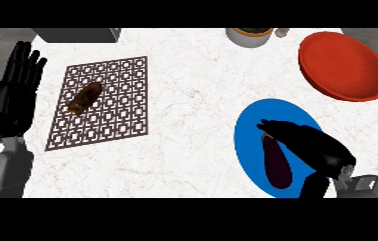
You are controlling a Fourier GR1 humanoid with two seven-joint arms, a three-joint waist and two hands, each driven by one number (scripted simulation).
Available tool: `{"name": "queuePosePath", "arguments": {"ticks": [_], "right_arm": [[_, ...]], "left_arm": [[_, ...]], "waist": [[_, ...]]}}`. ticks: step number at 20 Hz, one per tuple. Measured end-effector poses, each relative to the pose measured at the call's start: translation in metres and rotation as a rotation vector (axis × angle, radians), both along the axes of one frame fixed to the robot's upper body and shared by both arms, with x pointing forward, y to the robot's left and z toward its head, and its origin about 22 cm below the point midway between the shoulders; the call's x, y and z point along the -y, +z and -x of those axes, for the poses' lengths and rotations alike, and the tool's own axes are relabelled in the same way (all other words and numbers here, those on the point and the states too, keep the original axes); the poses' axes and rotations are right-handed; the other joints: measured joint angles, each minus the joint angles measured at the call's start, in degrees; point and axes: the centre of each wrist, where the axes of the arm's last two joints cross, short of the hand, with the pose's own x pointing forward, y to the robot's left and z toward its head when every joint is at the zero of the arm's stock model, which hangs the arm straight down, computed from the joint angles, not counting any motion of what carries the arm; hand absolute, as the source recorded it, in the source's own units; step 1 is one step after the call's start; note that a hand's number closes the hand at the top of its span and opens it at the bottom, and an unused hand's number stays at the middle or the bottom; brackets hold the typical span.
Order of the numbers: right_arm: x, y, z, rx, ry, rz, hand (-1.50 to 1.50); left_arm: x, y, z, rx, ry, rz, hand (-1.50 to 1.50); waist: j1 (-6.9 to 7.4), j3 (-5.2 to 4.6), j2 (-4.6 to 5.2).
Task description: Pick the eggplant from the plate and place it in the bowl
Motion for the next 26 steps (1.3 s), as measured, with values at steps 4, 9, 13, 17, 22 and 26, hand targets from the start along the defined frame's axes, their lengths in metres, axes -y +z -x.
{"name": "queuePosePath", "arguments": {"ticks": [4,9,13,17,22,26], "right_arm": [[-0.006,-0.015,0.002,-0.012,-0.006,0.014,-1.5],[-0.006,-0.026,-0.005,-0.021,-0.006,0.023,-1.5],[-0.013,-0.036,-0.006,-0.032,-0.01,0.04,-1.5],[-0.007,-0.05,-0.012,-0.047,-0.039,0.066,-1.5],[-0.003,-0.063,-0.017,-0.05,-0.054,0.086,1.5],[0.006,-0.069,-0.017,0.027,-0.031,0.044,1.5]], "left_arm": [[0.0,-0.004,0.005,0.001,0.0,-0.006,0.0],[-0.004,0.006,0.001,0.004,0.004,-0.007,0.0],[-0.004,0.004,0.003,-0.001,0.009,-0.001,0.0],[-0.005,0.0,0.005,0.005,0.008,0.0,0.0],[-0.002,0.002,0.002,0.007,0.006,-0.001,0.0],[-0.003,-0.001,-0.001,0.003,0.002,0.005,0.0]], "waist": [[0.04,0.0,-0.01],[0.01,0.0,0.0],[0.02,-0.01,-0.01],[0.08,0.0,0.0],[0.04,-0.07,-0.06],[0.06,-0.3,-0.3]]}}
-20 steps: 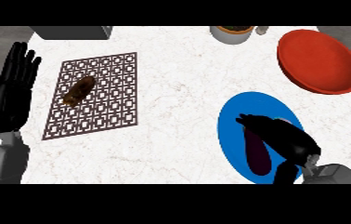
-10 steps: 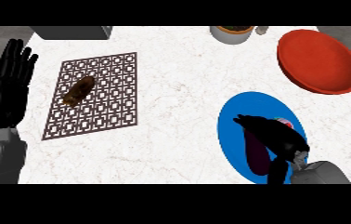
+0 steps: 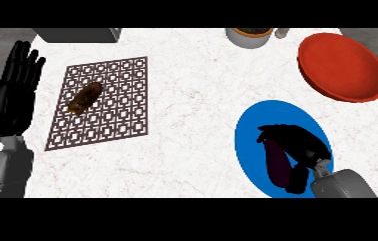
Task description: Pick the eggplant from the plate and place it in the bowl
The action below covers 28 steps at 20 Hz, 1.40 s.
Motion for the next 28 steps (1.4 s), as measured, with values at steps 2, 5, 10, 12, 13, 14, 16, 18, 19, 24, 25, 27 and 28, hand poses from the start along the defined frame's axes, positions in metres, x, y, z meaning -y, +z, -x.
{"name": "queuePosePath", "arguments": {"ticks": [2,5,10,12,13,14,16,18,19,24,25,27,28], "right_arm": [[-0.001,0.001,-0.005,0.027,0.012,-0.009,1.5],[-0.002,0.001,-0.006,0.055,0.031,-0.013,1.5],[0.046,0.008,-0.014,0.1,0.002,-0.012,1.5],[0.1,0.024,-0.016,0.126,-0.066,0.026,1.5],[0.124,0.032,-0.016,0.137,-0.104,0.049,1.5],[0.145,0.042,-0.015,0.15,-0.143,0.073,1.5],[0.183,0.061,-0.011,0.175,-0.206,0.106,1.5],[0.215,0.08,-0.005,0.209,-0.256,0.123,1.5],[0.23,0.089,-0.002,0.228,-0.28,0.126,1.5],[0.288,0.133,0.016,0.362,-0.374,0.13,1.5],[0.297,0.141,0.02,0.388,-0.386,0.127,1.5],[0.313,0.157,0.028,0.442,-0.401,0.111,1.5],[0.32,0.164,0.031,0.465,-0.404,0.093,1.5]], "left_arm": [[0.0,-0.002,0.001,0.0,-0.005,0.0,0.0],[-0.002,-0.004,0.0,-0.002,-0.002,-0.003,0.0],[-0.004,-0.001,0.005,-0.001,-0.002,0.0,0.0],[-0.005,0.0,0.005,0.002,0.006,-0.002,0.0],[-0.005,0.0,0.005,0.004,0.007,0.0,0.0],[-0.005,0.001,0.006,0.006,0.009,0.001,0.0],[-0.006,0.001,0.006,0.01,0.014,0.004,0.0],[-0.006,0.002,0.006,0.017,0.014,0.004,0.0],[-0.006,0.002,0.006,0.02,0.014,0.005,0.0],[-0.002,0.002,0.005,0.029,0.006,0.012,0.0],[-0.002,0.002,0.004,0.032,0.005,0.011,0.0],[0.0,0.003,0.003,0.034,-0.002,0.011,0.0],[0.001,0.002,0.002,0.033,-0.007,0.011,0.0]], "waist": [[-0.03,-0.1,-0.05],[-0.09,-0.06,-0.01],[0.1,0.17,0.25],[-0.36,0.42,0.65],[-0.6,0.57,0.9],[-0.77,0.7,1.17],[-1.01,0.94,1.59],[-0.96,1.14,1.94],[-0.83,1.22,2.07],[-0.32,1.47,2.37],[-0.07,1.46,2.42],[0.33,1.49,2.42],[0.62,1.48,2.45]]}}
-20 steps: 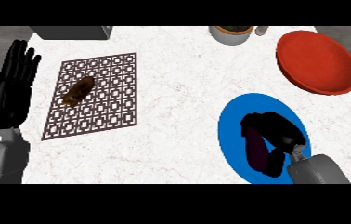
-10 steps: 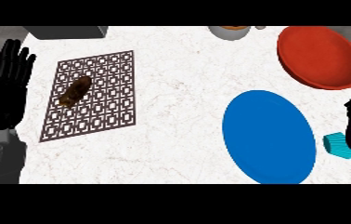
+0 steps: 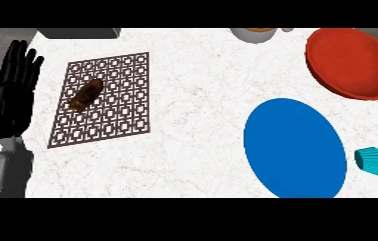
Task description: Pick the eggplant from the plate and place it in the bowl
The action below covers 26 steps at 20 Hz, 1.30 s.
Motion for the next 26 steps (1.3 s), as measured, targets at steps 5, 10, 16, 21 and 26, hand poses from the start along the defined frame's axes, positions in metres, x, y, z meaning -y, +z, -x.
{"name": "queuePosePath", "arguments": {"ticks": [5,10,16,21,26], "right_arm": [[0.026,0.033,0.015,0.145,0.063,-0.081,1.5],[0.041,0.056,0.025,0.28,0.089,-0.159,1.5],[0.047,0.072,0.026,0.351,0.104,-0.287,1.5],[0.046,0.089,0.02,0.348,0.111,-0.345,1.5],[0.036,0.095,0.002,0.3,0.135,-0.363,1.5]], "left_arm": [[0.004,-0.003,-0.001,-0.004,-0.016,-0.002,0.0],[0.009,0.0,-0.004,-0.006,-0.033,0.0,0.0],[0.015,0.003,-0.01,-0.004,-0.052,-0.007,0.0],[0.021,0.001,-0.013,-0.006,-0.067,-0.008,0.0],[0.028,0.004,-0.018,-0.005,-0.086,-0.009,0.0]], "waist": [[0.94,-0.1,-0.32],[2.0,-0.24,-0.52],[2.94,-0.45,-0.58],[3.86,-0.65,-0.52],[4.72,-0.78,-0.51]]}}
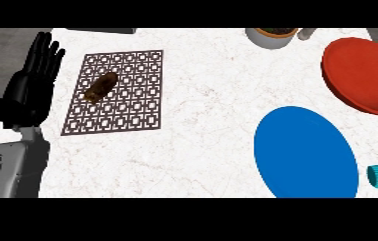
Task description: Pick the eggplant from the plate and place it in the bowl
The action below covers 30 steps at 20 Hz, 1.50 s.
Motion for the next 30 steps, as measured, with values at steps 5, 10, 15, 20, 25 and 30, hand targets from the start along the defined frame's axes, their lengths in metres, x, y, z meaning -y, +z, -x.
{"name": "queuePosePath", "arguments": {"ticks": [5,10,15,20,25,30], "right_arm": [[-0.016,-0.005,-0.025,-0.061,0.05,0.017,1.5],[-0.037,-0.024,-0.055,-0.131,0.11,0.02,1.5],[-0.065,-0.059,-0.088,-0.183,0.165,0.026,1.5],[-0.088,-0.095,-0.112,-0.213,0.179,0.075,1.5],[-0.101,-0.126,-0.121,-0.284,0.131,0.011,-1.5],[-0.11,-0.15,-0.125,-0.327,0.14,-0.144,-1.5]], "left_arm": [[0.001,0.001,-0.001,0.001,-0.006,-0.008,0.0],[0.003,0.0,-0.002,-0.004,-0.005,-0.007,0.0],[0.0,-0.001,-0.003,-0.004,0.003,-0.009,0.0],[-0.003,-0.002,-0.003,-0.008,0.013,-0.009,0.0],[-0.002,0.003,-0.005,0.003,0.014,-0.007,0.0],[-0.005,0.003,-0.005,0.003,0.011,-0.007,0.0]], "waist": [[0.49,-0.07,0.01],[0.31,-0.12,-0.02],[-0.31,-0.15,-0.07],[-0.8,-0.14,-0.08],[-0.69,-0.09,0.09],[-0.75,-0.03,0.22]]}}
